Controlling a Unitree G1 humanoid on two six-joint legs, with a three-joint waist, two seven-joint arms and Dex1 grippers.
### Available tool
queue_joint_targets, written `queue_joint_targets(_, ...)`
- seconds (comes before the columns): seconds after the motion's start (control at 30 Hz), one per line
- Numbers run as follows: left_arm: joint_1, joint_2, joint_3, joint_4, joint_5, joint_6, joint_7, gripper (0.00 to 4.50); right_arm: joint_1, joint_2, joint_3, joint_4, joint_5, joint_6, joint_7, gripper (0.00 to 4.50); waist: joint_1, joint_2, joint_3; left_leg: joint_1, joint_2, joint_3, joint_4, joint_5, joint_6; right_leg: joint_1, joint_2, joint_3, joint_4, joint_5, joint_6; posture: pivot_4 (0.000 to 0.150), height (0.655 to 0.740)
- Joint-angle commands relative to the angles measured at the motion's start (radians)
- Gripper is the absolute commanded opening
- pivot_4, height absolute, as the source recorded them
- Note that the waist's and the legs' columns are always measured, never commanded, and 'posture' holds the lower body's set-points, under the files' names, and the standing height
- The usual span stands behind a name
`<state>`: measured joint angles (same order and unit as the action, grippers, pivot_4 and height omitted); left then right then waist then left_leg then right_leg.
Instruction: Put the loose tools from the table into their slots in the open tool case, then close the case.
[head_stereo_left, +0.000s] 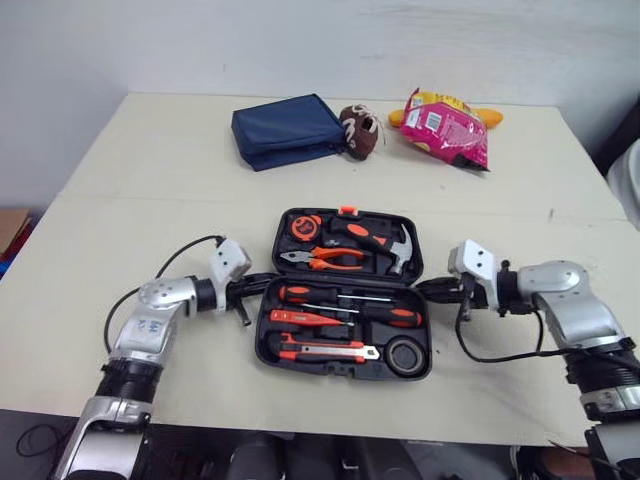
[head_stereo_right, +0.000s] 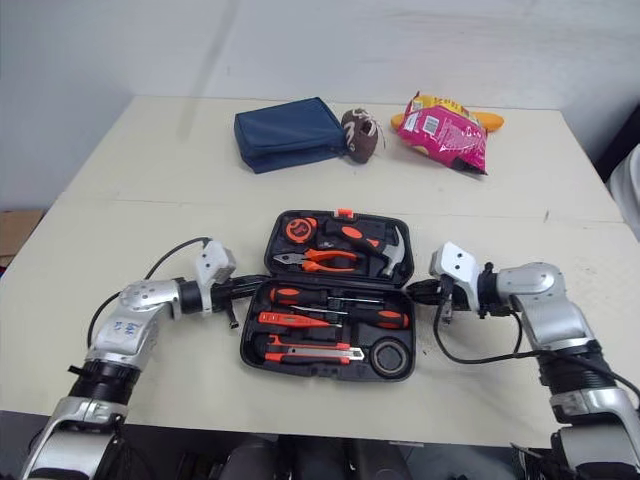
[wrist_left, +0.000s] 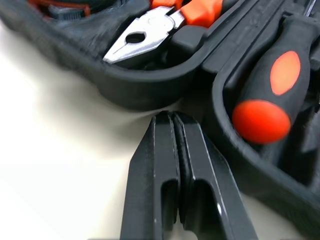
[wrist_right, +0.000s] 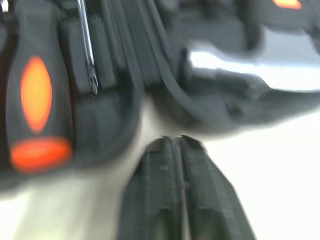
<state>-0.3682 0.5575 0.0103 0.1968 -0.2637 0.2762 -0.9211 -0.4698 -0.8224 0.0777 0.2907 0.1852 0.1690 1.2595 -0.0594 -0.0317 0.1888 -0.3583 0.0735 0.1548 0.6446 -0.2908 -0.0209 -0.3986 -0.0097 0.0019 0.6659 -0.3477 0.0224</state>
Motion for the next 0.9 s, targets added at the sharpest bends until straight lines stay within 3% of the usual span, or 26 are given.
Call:
queue_joint_targets(0.03,0.053,0.063,0.113,-0.125,-0.11,0.088,-0.029,1.72,0.02,-0.044,-0.087,-0.045,0.054,0.047,-0.003,2.37,0.0,0.0,0.0,0.0,0.001,0.0,-0.001,0.0,-0.001,0.0,0.001,0.0,-0.001,0.0,-0.001,0.15,0.74)
queue_joint_targets(0.17,0.047,0.126,0.265,-0.303,-0.305,0.379,0.051,3.41,0.038,-0.111,-0.22,-0.202,0.153,0.516,-0.163,4.28,0.003,0.001,0.001,-0.001,0.002,-0.001,0.0,0.0,-0.001,-0.001,0.001,-0.001,-0.001,-0.001,-0.001,0.15,0.74)
queue_joint_targets(0.2,0.01,0.14,0.279,-0.332,-0.349,0.528,0.107,3.76,0.02,-0.122,-0.221,-0.24,0.185,0.651,-0.184,4.5,0.004,0.001,0.001,-0.001,0.001,-0.001,0.0,-0.001,-0.001,-0.001,0.0,-0.001,-0.001,-0.001,-0.001,0.15,0.74)
queue_joint_targets(0.27,-0.085,0.171,0.281,-0.347,-0.411,0.903,0.216,4.42,-0.037,-0.108,-0.238,-0.289,0.265,0.858,-0.227,4.5,0.005,0.0,0.002,-0.002,0.0,-0.004,0.001,-0.001,0.0,0.0,-0.001,-0.001,-0.001,0.0,-0.001,0.15,0.74)
queue_joint_targets(0.47,-0.234,0.108,0.241,-0.323,-0.416,1.09,0.342,4.42,-0.198,-0.092,-0.166,-0.334,0.339,1.229,-0.325,4.5,0.002,0.001,0.001,-0.003,-0.001,-0.005,-0.001,0.0,-0.001,-0.001,0.0,-0.001,-0.002,0.0,0.0,0.15,0.74)
queue_joint_targets(0.53,-0.3,0.061,0.212,-0.245,-0.36,1.081,0.414,4.42,-0.284,-0.034,-0.156,-0.286,0.32,1.34,-0.407,4.5,0.002,0.001,0.001,-0.013,-0.001,-0.005,0.001,0.001,-0.001,-0.011,0.001,-0.001,0.0,0.0,0.0,0.15,0.74)
queue_joint_targets(0.9,-0.446,-0.027,0.089,-0.014,-0.234,0.976,0.47,4.42,-0.379,0.124,-0.145,-0.202,0.278,1.391,-0.607,4.5,0.004,0.001,0.001,-0.018,-0.001,0.0,0.002,0.003,-0.002,-0.019,0.0,0.001,0.003,0.0,0.0,0.15,0.74)
